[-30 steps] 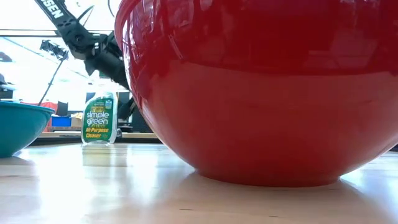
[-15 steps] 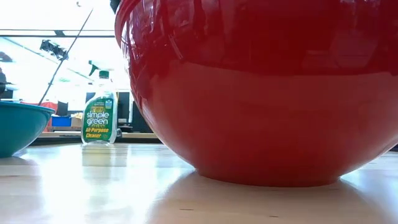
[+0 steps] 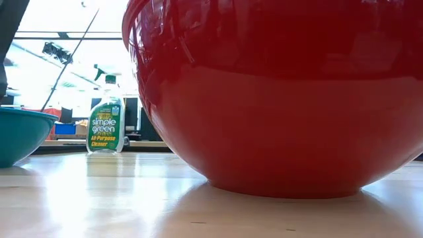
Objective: Nest bowls inside each other
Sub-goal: Stack the green bowl on top of the orange bowl
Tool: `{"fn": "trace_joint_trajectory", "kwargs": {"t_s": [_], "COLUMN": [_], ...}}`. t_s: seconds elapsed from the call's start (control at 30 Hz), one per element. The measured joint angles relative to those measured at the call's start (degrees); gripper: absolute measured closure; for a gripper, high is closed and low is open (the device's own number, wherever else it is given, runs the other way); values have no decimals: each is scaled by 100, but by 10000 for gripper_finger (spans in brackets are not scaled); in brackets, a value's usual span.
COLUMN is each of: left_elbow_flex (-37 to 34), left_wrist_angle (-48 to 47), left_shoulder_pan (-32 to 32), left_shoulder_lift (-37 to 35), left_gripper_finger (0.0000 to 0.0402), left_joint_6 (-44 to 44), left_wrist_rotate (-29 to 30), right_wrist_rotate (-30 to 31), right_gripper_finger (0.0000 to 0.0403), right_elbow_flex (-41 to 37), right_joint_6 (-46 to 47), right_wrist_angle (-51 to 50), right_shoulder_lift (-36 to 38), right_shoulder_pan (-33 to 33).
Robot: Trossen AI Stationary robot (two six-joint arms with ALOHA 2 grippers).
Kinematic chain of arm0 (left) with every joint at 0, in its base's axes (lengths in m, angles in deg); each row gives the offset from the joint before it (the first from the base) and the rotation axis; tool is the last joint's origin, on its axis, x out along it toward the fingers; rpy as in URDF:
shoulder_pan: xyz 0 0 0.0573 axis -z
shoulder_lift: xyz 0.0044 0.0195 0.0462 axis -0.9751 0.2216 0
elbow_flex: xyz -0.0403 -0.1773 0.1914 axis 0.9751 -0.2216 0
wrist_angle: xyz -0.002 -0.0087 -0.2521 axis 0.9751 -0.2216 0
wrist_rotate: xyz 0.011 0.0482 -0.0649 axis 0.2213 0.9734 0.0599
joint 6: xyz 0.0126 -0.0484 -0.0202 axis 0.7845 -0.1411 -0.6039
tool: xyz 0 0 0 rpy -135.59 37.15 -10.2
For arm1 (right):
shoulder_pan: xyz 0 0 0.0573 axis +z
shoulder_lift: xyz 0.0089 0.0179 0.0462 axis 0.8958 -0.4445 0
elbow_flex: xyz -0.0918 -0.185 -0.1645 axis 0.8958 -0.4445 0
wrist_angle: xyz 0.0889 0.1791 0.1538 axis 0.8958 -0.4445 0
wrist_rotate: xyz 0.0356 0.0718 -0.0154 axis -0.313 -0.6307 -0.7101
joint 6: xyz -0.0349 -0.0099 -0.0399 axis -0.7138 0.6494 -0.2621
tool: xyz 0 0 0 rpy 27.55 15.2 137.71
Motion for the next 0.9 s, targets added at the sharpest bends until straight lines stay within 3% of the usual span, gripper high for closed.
{"fn": "trace_joint_trajectory", "kwargs": {"t_s": [0.17,0.4,0.73,0.9], "left_elbow_flex": [468,491,502,499], "left_wrist_angle": [-133,-101,-14,-63], "left_shoulder_pan": [287,610,617,502], "left_shoulder_lift": [314,388,305,292], "left_gripper_finger": [379,362,200,158], "left_joint_6": [420,951,1101,1041], "left_wrist_rotate": [252,338,259,-20], "right_wrist_rotate": [-13,-15,-167,-168], "right_gripper_finger": [239,239,239,239], "right_elbow_flex": [0,0,2,2], "right_joint_6": [-53,-166,-164,-149], "right_wrist_angle": [19,83,286,282], "right_shoulder_lift": [42,42,42,42], "right_shoulder_pan": [-45,-55,-53,-53]}}
